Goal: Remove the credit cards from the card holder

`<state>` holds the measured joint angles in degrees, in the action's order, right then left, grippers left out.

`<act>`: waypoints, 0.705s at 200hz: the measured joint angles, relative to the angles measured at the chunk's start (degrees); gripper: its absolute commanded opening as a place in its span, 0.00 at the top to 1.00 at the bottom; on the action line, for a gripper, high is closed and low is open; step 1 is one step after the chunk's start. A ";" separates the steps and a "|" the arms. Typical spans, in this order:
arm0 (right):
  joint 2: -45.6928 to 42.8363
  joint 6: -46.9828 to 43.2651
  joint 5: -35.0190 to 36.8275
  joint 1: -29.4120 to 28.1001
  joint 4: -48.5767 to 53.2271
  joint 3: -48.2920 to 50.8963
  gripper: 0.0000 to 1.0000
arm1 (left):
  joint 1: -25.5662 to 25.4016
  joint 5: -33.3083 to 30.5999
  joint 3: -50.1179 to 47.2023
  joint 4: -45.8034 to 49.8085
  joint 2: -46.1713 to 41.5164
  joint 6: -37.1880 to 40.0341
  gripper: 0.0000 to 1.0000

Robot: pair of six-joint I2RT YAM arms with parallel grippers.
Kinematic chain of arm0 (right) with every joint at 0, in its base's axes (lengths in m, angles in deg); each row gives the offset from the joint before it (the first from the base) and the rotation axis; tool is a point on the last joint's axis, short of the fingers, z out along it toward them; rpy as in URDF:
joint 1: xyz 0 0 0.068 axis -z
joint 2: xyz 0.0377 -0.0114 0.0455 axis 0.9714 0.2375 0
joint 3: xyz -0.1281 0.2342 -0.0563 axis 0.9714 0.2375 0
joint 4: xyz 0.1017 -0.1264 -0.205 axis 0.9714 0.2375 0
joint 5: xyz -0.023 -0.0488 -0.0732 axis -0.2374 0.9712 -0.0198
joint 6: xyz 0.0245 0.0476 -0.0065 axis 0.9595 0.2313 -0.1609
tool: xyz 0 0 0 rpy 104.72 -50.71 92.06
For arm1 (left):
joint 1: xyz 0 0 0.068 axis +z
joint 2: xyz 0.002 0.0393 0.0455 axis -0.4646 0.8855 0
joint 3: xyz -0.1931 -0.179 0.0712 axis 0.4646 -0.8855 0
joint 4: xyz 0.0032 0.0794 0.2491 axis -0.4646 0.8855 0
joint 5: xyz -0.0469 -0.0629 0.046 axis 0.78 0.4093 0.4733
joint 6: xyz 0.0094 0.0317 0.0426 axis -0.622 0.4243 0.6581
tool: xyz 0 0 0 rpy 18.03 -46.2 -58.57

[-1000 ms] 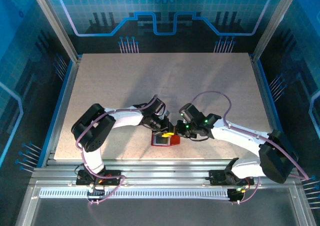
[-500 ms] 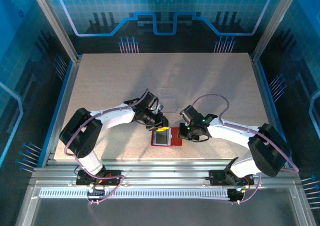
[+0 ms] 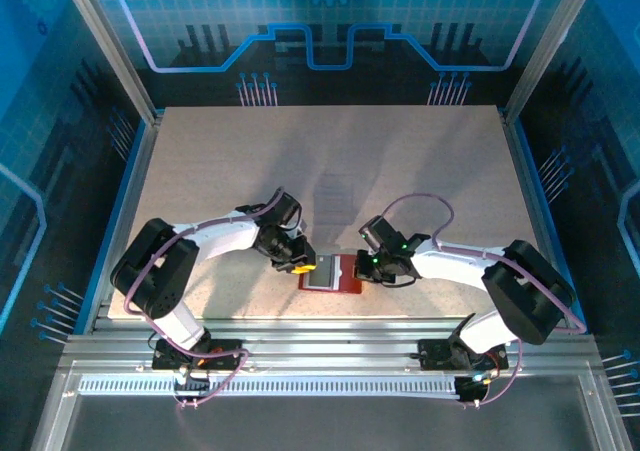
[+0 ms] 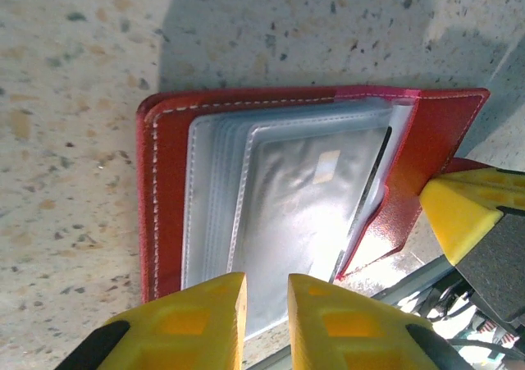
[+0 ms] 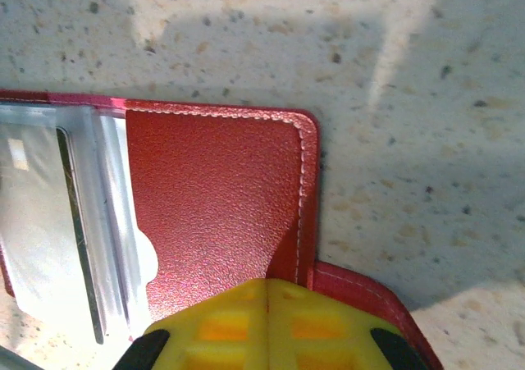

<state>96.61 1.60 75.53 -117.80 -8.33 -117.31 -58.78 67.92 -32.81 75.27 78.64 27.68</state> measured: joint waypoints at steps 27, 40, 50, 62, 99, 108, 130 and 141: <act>0.17 0.07 -0.74 -0.02 -3.10 0.94 0.96 | 1.68 0.00 -0.70 0.15 -0.59 0.92 0.80; 0.39 0.09 -0.92 -0.07 -4.11 1.09 0.96 | 2.60 0.00 -1.03 0.33 -1.07 1.31 0.80; 0.59 0.11 -0.90 -0.15 -4.72 1.11 0.96 | 3.58 0.02 -1.46 0.46 -1.68 1.51 0.80; 0.87 0.24 -0.92 -0.20 -5.29 1.09 0.96 | 4.61 0.02 -1.90 0.63 -2.23 1.95 0.79; 3.15 0.26 -1.07 -1.20 -6.97 -0.52 0.96 | 7.30 0.04 -3.17 1.75 -4.37 3.13 0.79; 3.72 0.26 -1.07 -1.55 -7.37 -0.94 0.97 | 7.61 0.04 -3.21 2.10 -4.90 3.50 0.79; 4.48 0.48 -0.98 -2.21 -7.78 -1.55 0.97 | 7.67 0.35 -3.26 2.27 -6.01 3.89 0.80; 4.61 0.68 -0.83 -2.40 -7.74 -1.79 0.97 | 7.67 0.72 -3.34 2.12 -6.23 3.87 0.79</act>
<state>101.22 2.28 74.70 -120.21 -16.07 -119.10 -51.11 68.64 -36.15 77.39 72.41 31.55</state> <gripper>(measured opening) 0.042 0.205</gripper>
